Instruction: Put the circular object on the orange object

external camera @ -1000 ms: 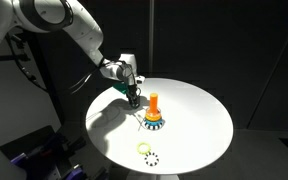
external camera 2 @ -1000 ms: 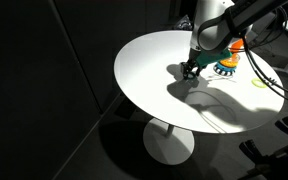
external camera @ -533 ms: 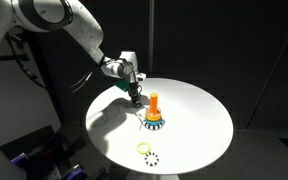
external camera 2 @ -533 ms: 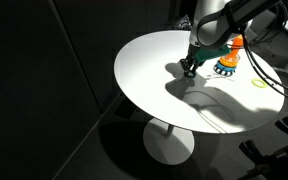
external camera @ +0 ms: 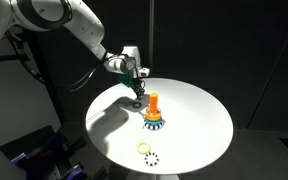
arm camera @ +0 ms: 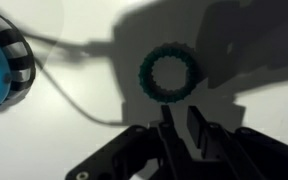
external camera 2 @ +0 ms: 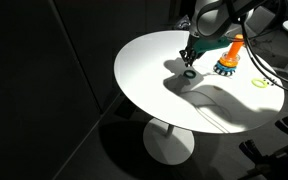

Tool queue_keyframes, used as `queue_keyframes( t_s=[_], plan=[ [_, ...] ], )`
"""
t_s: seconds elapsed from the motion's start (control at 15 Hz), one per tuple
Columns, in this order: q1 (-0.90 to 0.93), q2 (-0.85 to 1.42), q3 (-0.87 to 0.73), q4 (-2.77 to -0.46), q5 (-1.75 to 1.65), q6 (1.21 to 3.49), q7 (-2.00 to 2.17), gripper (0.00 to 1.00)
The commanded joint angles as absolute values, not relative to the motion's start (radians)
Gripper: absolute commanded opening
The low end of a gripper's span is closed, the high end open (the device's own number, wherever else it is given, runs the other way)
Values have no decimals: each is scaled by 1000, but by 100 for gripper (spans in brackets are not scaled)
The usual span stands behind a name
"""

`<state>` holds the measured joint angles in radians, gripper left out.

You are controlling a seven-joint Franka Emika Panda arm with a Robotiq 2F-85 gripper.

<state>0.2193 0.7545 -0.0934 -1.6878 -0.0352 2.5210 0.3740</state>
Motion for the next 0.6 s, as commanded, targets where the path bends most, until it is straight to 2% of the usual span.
queue_keyframes(
  t_s=[0.0,0.4,0.53],
  plan=[
    [214,747,-94,-1671,-31,2495,394,54],
    [216,755,-94,-1674,-31,2493,401,99],
    [216,760,-92,-1675,-31,2490,403,100]
  ],
)
